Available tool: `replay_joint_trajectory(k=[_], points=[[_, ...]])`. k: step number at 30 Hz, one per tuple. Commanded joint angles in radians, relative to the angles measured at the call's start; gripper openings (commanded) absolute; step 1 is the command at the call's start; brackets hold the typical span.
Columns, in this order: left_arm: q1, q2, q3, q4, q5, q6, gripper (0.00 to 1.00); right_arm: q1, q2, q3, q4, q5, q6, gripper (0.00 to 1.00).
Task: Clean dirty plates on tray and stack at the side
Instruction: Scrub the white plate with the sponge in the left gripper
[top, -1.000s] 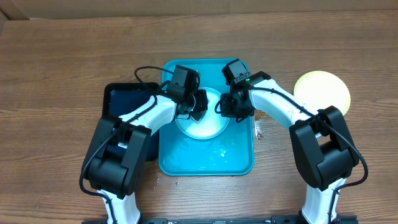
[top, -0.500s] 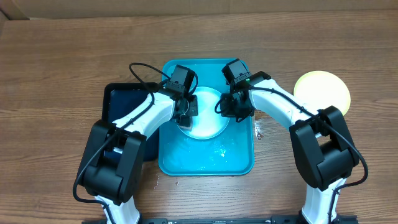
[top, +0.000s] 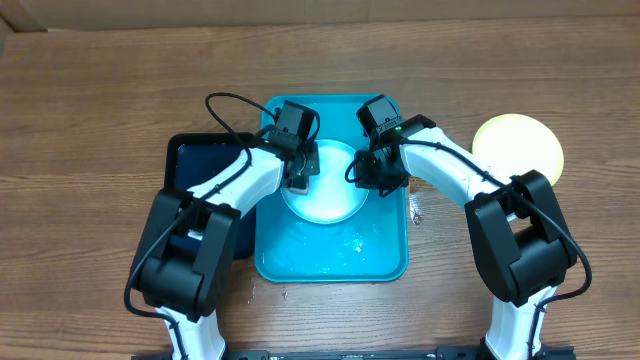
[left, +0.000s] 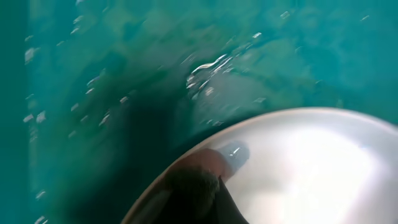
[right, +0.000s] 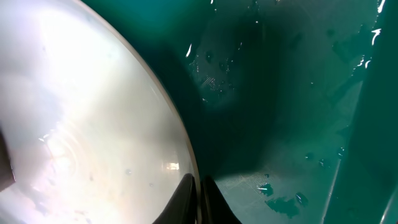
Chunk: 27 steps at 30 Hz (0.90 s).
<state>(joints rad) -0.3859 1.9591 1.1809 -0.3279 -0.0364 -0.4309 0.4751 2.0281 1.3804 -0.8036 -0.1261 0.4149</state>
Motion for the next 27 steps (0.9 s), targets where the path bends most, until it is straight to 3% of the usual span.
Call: replay_joint_trajectory(k=[1, 8, 14, 22, 27], points=[[-0.006, 0.066, -0.005, 0.015, 0.111, 0.053, 0.04, 0.019, 0.032, -0.006, -0.001, 0.005, 0.002, 0.04], [-0.053, 0.066, -0.003, 0.022, 0.226, 0.168, 0.04, 0.018, 0.032, -0.006, 0.005, 0.005, 0.002, 0.04], [-0.058, 0.064, 0.000, -0.091, 0.209, 0.182, 0.04, 0.019, 0.032, -0.006, 0.001, 0.005, 0.002, 0.04], [-0.015, -0.001, 0.001, -0.206, 0.037, 0.113, 0.04, 0.018, 0.032, -0.006, -0.005, 0.006, 0.005, 0.04], [0.000, -0.058, 0.002, -0.142, -0.035, 0.113, 0.04, 0.018, 0.032, -0.006, 0.006, 0.005, 0.005, 0.04]])
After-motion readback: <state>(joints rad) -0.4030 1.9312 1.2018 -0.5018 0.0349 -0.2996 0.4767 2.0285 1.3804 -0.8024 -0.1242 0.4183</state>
